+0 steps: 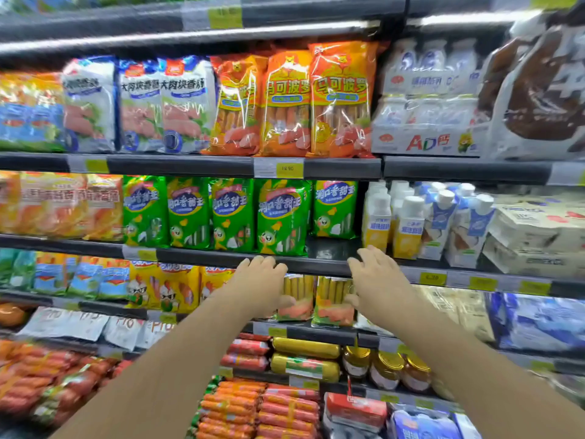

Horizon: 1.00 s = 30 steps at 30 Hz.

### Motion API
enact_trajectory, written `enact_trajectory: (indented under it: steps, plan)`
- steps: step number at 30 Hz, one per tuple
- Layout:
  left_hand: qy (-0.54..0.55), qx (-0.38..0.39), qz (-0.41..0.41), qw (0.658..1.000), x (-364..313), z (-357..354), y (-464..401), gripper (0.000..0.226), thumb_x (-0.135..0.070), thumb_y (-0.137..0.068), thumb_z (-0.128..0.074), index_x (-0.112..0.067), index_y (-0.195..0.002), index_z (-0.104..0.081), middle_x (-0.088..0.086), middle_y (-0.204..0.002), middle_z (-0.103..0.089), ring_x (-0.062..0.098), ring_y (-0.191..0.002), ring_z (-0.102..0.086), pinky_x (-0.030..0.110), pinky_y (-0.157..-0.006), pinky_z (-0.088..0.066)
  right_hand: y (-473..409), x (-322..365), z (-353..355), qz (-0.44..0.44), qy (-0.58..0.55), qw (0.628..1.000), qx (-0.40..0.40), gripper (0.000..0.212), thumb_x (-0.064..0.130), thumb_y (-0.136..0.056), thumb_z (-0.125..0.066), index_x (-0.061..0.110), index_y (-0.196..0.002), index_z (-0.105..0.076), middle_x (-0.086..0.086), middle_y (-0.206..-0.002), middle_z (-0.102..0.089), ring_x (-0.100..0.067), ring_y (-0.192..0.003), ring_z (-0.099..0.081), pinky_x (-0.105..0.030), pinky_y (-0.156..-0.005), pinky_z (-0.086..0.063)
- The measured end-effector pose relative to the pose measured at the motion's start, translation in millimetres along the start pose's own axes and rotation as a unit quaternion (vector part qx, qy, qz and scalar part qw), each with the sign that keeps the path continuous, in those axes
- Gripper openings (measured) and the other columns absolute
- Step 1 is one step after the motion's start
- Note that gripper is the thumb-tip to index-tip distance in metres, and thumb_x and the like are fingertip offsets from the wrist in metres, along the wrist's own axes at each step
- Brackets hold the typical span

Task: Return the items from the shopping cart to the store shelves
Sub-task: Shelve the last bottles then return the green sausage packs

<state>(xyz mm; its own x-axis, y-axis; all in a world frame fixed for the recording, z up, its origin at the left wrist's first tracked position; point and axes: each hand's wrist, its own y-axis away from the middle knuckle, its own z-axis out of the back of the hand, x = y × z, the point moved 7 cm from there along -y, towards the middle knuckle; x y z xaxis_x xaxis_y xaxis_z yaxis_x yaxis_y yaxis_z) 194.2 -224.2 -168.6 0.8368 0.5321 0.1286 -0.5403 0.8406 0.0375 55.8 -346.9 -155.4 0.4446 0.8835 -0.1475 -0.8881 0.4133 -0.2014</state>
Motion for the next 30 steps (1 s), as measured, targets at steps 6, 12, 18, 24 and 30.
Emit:
enact_trajectory:
  steps: [6, 12, 18, 24, 30]
  plan:
    - [0.051, 0.021, 0.102, 0.993, 63, -56, 114, 0.07, -0.059, -0.094, -0.049, -0.013, -0.145, -0.038, 0.011, -0.144, -0.045, 0.032, -0.131, -0.043, 0.047, -0.107, -0.04, 24, 80, -28, 0.076, -0.032, 0.996, 0.031, 0.057, 0.051, -0.087, -0.059, 0.016, -0.131, -0.047, -0.007, -0.138, -0.044, -0.027, -0.133, -0.036, -0.037, -0.109, -0.034]
    - [0.052, 0.086, 0.21, 0.972, 149, -141, 258, 0.063, -0.057, -0.092, -0.051, -0.011, -0.135, -0.048, 0.015, -0.131, -0.053, 0.036, -0.121, -0.05, 0.048, -0.1, -0.041, 48, 231, -63, 0.198, -0.029, 0.977, 0.075, 0.06, 0.055, -0.08, -0.063, 0.02, -0.127, -0.054, -0.005, -0.128, -0.052, -0.027, -0.124, -0.048, -0.036, -0.099, -0.043]
    - [0.113, 0.136, 0.357, 0.917, 260, -223, 427, 0.062, -0.051, -0.095, -0.05, -0.009, -0.14, -0.044, 0.017, -0.135, -0.049, 0.038, -0.123, -0.046, 0.051, -0.104, -0.038, 58, 435, -122, 0.324, 0.005, 0.941, 0.097, 0.055, 0.045, -0.032, -0.087, 0.016, -0.075, -0.067, -0.011, -0.079, -0.063, -0.033, -0.069, -0.065, -0.041, -0.052, -0.055]
    - [0.187, 0.172, 0.472, 0.844, 378, -299, 606, 0.051, -0.058, -0.086, -0.043, -0.021, -0.114, -0.063, 0.008, -0.12, -0.063, 0.031, -0.114, -0.06, 0.044, -0.091, -0.052, 118, 678, -90, 0.477, 0.039, 0.867, 0.135, 0.052, 0.044, -0.067, -0.074, 0.015, -0.108, -0.062, -0.011, -0.108, -0.059, -0.032, -0.101, -0.061, -0.038, -0.076, -0.051]
    - [0.221, 0.172, 0.564, 0.776, 464, -317, 720, 0.047, -0.048, -0.089, -0.055, -0.018, -0.125, -0.057, 0.01, -0.128, -0.058, 0.032, -0.12, -0.054, 0.041, -0.1, -0.042, 144, 853, -88, 0.561, -0.023, 0.819, 0.119, 0.037, 0.02, -0.09, -0.045, 0.016, -0.126, -0.049, -0.007, -0.126, -0.046, -0.028, -0.121, -0.046, -0.036, -0.098, -0.04]
